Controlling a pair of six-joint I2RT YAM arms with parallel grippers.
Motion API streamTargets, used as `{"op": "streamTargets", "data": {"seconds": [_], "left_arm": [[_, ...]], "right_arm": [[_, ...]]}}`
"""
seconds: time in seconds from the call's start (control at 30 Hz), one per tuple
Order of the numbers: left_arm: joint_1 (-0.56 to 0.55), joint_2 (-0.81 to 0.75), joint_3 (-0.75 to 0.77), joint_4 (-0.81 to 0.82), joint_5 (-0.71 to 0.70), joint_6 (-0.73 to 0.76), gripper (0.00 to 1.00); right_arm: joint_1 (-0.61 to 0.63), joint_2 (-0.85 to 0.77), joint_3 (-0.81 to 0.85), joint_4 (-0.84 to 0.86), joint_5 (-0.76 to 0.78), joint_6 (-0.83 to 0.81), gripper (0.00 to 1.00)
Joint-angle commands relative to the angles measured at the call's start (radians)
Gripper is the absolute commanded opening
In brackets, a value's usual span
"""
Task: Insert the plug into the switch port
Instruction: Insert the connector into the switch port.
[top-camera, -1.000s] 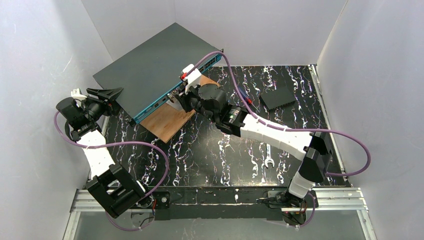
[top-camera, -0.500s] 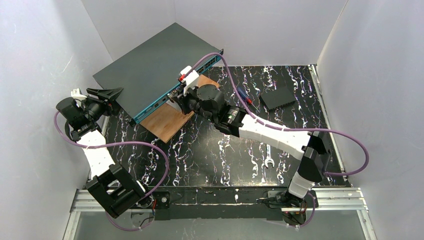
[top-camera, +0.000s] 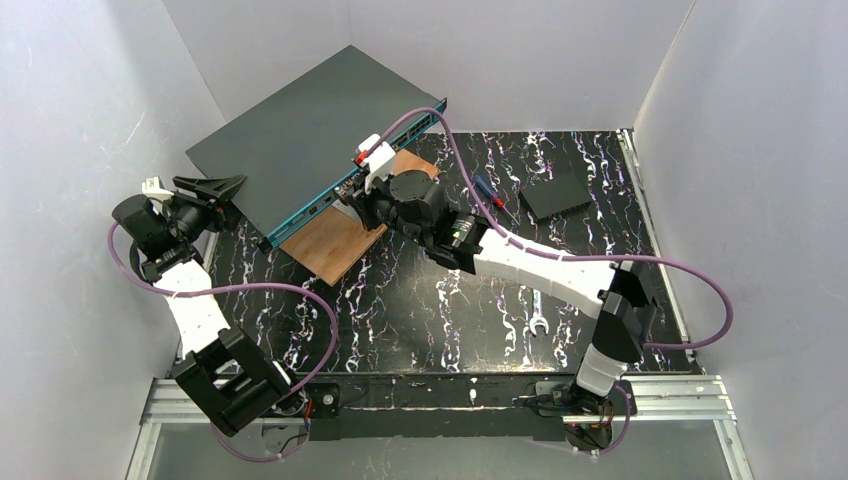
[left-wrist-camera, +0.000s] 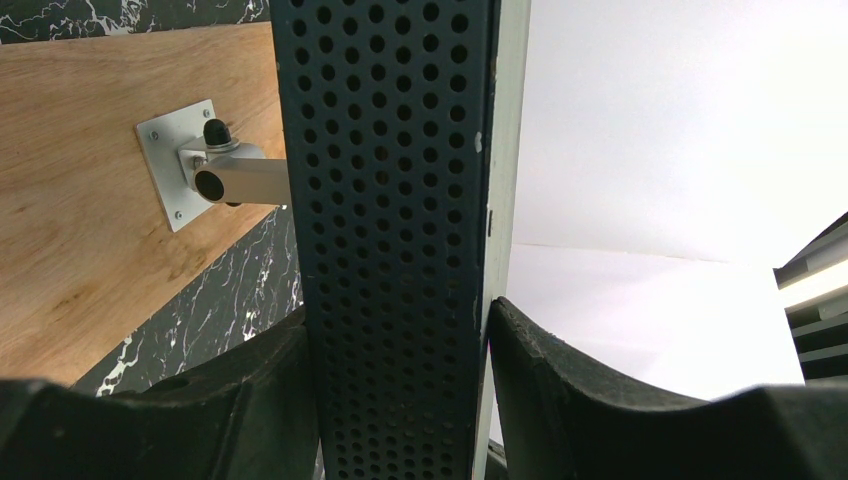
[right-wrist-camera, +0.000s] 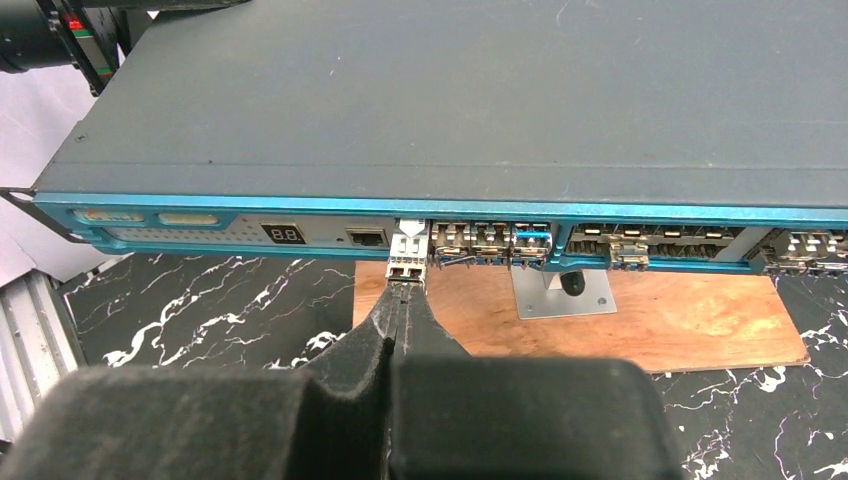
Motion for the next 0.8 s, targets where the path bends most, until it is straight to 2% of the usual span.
{"op": "streamTargets", "data": {"seconds": [0.0, 0.77], "left_arm": [[-0.066, -0.013, 0.004, -0.015, 0.101, 0.086, 0.0], [-0.068, -0.008, 0.006, -0.016, 0.108, 0.088, 0.0]], "right_arm": [[0.001, 0.02, 0.029, 0.054, 0.017, 0.003, 0.01], [0.001, 0.096, 0.112, 0.087, 0.015, -0.023, 0.01]]}}
